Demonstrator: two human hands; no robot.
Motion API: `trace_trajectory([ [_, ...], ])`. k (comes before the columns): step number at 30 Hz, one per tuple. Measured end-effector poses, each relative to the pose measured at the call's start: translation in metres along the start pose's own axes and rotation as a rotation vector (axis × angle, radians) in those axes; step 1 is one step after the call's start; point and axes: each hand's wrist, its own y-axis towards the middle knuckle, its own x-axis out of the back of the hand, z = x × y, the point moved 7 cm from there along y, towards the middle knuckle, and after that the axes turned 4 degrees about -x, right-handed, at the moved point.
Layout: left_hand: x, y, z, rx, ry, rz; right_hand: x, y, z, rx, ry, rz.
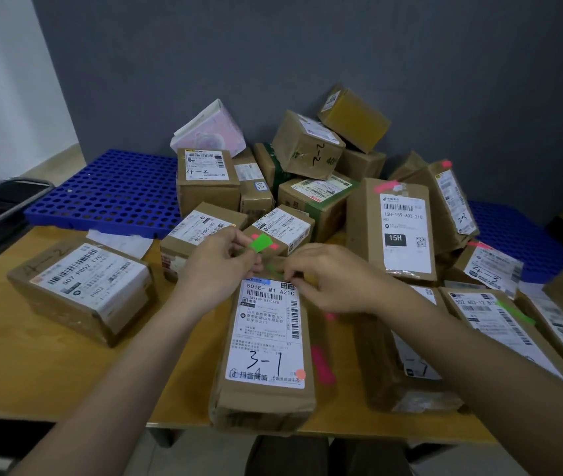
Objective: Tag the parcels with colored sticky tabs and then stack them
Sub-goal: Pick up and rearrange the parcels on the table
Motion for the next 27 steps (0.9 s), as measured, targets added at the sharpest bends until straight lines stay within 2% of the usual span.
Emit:
trace_trajectory([
  [2, 0.0, 0.0, -0.001, -0.004, 0.014, -0.008, 0.003, 0.001, 0.001, -0.026, 0.028, 0.02],
  [5, 0.001, -0.003, 0.001, -0.009, 0.012, -0.023, 0.004, -0.001, -0.007, -0.14, 0.188, -0.035],
  [11, 0.0, -0.004, 0.004, 0.019, -0.053, -0.061, -0.012, 0.003, -0.007, -0.154, 0.153, -0.105],
  [15, 0.0, -0.005, 0.004, 0.012, -0.036, -0.074, -0.021, -0.001, -0.008, -0.166, 0.17, -0.033],
  [19, 0.001, -0.006, 0.002, 0.016, -0.026, -0.079, -0.012, -0.006, -0.01, -0.251, 0.337, 0.004],
  [22, 0.001, -0.009, -0.002, 0.018, -0.008, -0.079, -0.005, -0.007, -0.006, -0.215, 0.279, 0.01],
  [23, 0.001, -0.009, -0.005, 0.022, -0.016, -0.067, 0.0, -0.006, -0.008, -0.234, 0.312, -0.022],
  [26, -0.003, -0.011, -0.02, 0.0, -0.005, 0.016, 0.033, -0.004, -0.02, -0.338, 0.573, -0.326],
  [27, -0.005, -0.011, -0.027, -0.025, 0.03, 0.054, 0.04, -0.003, -0.023, -0.364, 0.68, -0.37],
])
